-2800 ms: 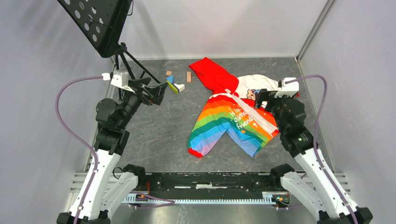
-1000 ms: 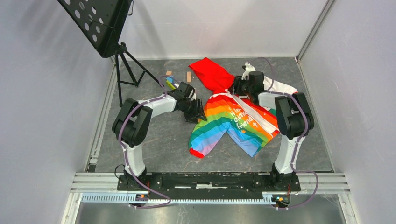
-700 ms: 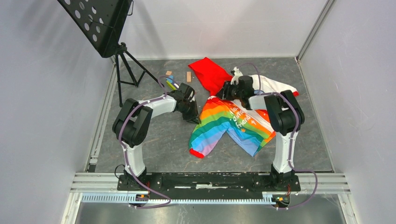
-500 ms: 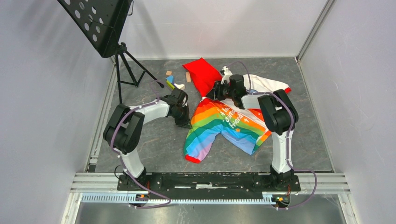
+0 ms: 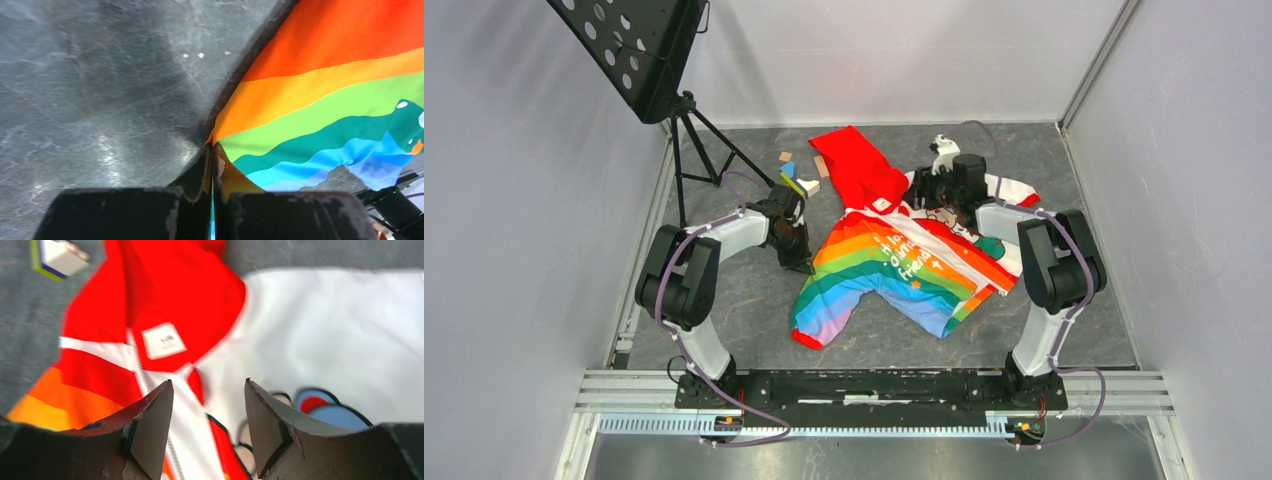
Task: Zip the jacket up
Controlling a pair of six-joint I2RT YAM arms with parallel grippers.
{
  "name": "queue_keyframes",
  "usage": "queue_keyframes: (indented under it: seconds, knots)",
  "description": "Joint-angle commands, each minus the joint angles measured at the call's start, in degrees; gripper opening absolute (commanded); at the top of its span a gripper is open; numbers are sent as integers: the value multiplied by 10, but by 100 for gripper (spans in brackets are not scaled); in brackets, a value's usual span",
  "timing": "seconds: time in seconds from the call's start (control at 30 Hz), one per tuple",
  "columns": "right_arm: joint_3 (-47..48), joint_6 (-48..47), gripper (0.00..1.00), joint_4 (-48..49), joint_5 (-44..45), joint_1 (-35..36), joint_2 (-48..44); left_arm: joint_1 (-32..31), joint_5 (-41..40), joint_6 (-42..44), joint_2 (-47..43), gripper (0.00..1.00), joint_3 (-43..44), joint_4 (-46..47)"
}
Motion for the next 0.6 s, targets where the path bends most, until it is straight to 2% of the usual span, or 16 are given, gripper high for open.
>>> queue_keyframes:
  seconds: [0.0, 0.23, 0.37, 0.5, 0.57]
  knots:
    - [-28, -15, 61, -13, 4, -9, 0, 5, 25, 23, 14, 4, 16, -2]
    - [22, 7, 58, -24, -26, 22, 62, 17, -2, 23, 11, 6, 41, -13]
    - [37, 23, 58, -25, -54, 48, 66, 18, -40, 30, -9, 18, 50, -19]
    - [-9, 7, 60, -40, -34, 48, -37, 17, -63, 44, -38, 37, 55, -37]
    - [-42, -10, 69, -66, 13, 48, -109, 14, -74, 52, -75, 47, 48, -37]
